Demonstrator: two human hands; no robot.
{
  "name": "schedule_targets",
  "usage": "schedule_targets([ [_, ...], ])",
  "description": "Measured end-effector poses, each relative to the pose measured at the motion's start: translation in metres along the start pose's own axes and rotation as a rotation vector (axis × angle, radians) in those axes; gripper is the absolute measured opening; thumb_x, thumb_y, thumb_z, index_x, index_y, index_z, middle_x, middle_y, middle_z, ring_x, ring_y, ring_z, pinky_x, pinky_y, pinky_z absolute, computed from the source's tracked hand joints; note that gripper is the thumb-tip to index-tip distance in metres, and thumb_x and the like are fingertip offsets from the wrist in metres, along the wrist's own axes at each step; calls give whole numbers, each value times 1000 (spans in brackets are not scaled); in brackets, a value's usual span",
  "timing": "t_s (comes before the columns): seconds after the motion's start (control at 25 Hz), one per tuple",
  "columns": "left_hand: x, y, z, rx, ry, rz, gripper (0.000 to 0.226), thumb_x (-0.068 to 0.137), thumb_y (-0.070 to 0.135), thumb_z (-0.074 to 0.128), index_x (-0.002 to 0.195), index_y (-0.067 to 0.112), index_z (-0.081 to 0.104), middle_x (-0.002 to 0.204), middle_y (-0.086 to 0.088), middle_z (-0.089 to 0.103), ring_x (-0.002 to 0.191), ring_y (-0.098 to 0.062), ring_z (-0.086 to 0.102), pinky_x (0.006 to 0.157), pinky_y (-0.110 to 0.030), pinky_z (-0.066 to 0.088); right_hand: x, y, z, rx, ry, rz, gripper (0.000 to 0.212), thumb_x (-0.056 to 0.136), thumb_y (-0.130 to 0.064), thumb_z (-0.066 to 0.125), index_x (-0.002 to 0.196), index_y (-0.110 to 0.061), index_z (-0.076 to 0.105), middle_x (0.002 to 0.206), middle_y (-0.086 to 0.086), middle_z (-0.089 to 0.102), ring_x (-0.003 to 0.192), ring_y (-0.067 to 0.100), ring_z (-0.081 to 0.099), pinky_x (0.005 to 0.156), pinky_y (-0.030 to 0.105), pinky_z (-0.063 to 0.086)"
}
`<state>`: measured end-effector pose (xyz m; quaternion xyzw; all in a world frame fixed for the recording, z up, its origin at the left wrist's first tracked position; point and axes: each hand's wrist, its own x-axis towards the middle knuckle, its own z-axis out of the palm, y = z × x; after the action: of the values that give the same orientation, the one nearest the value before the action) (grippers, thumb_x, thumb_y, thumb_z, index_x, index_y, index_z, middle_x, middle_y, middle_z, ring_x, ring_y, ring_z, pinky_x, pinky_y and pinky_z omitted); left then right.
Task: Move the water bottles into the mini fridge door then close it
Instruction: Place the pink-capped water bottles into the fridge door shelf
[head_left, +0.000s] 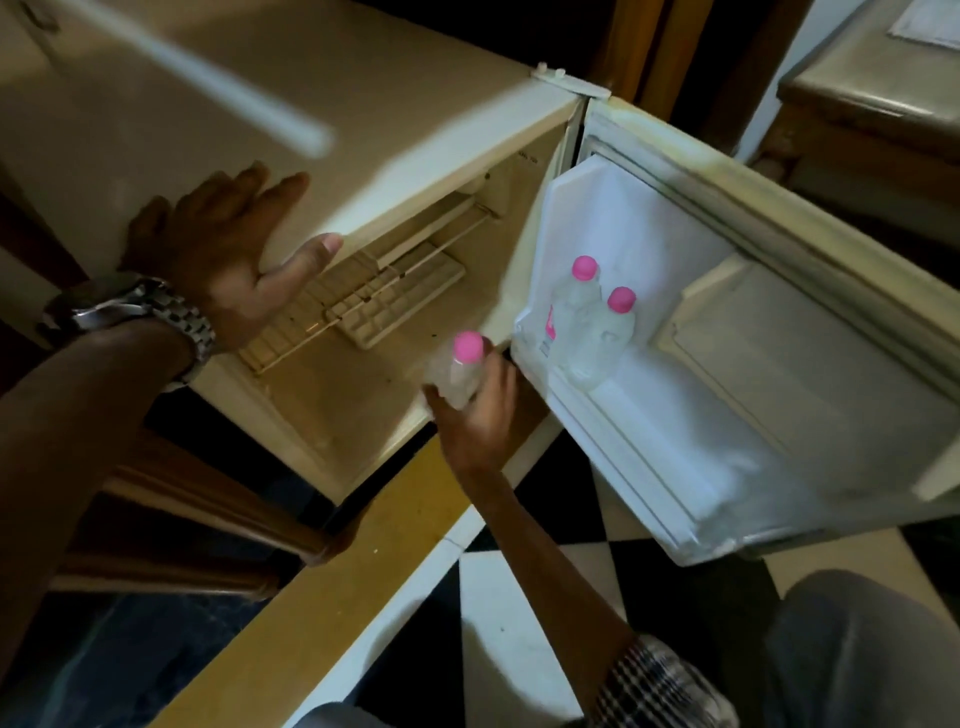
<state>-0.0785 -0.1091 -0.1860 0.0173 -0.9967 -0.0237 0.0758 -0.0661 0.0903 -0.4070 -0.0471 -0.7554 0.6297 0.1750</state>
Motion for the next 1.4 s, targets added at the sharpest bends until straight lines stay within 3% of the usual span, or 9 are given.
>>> schedule_targets([
  [0.16,5,-4,3,14,23,13,90,85,88,12,159,38,21,170,-3,24,154,-28,24,120,-62,20,7,11,-82,-154,262,-456,72,83,-2,74,145,-28,48,141,4,47,142,12,42,115,34,42],
  [0.32,5,-8,8,12,9,-12,90,84,90,11,159,42,15,171,1,21,155,-26,22,122,-61,18,16,24,-124,-338,308,-531,65,83,6,70,140,-16,48,133,14,46,136,6,36,117,22,34],
  [0.48,4,-10,10,-3,29,1,86,85,89,14,158,44,16,170,0,22,154,-26,23,122,-61,19,10,35,-135,-345,285,-435,55,92,-13,66,142,-14,44,135,13,45,137,3,36,116,22,35],
  [0.64,5,-11,10,-6,12,-13,88,84,90,12,159,44,16,171,2,20,155,-24,20,121,-60,16,14,47,-154,-336,325,-328,66,89,-16,67,149,-12,41,143,3,40,141,0,30,112,39,42],
  [0.88,4,-8,7,-19,18,-1,90,83,89,13,159,41,20,170,-2,24,154,-27,23,121,-60,19,72,63,-163,-366,278,-75,87,82,-24,87,150,1,39,150,24,43,142,41,43,112,60,43],
  [0.96,4,-7,6,-27,9,-10,91,82,91,13,159,42,19,170,-1,22,154,-27,22,122,-60,18,84,65,-163,-371,299,-23,85,74,-26,93,140,1,47,142,23,49,136,42,50,107,60,48],
  [1.12,1,-7,5,-22,11,-27,91,82,91,13,159,43,18,170,1,22,154,-25,23,122,-59,18,78,67,-173,-403,386,-62,45,78,-30,87,98,-6,54,115,14,55,111,37,56,94,59,50],
  [1.28,1,-5,2,-43,-4,-28,89,83,91,14,159,44,17,170,3,22,155,-25,22,122,-59,17,42,47,-167,-471,316,-16,39,84,-15,84,114,-1,62,129,19,52,129,40,47,106,59,45],
  [1.4,-2,-5,1,-10,31,-40,86,84,90,17,158,47,13,170,5,23,154,-24,23,121,-59,17,39,-2,-160,-471,182,-40,45,85,-11,81,126,-8,61,133,16,49,129,34,46,107,49,46],
])
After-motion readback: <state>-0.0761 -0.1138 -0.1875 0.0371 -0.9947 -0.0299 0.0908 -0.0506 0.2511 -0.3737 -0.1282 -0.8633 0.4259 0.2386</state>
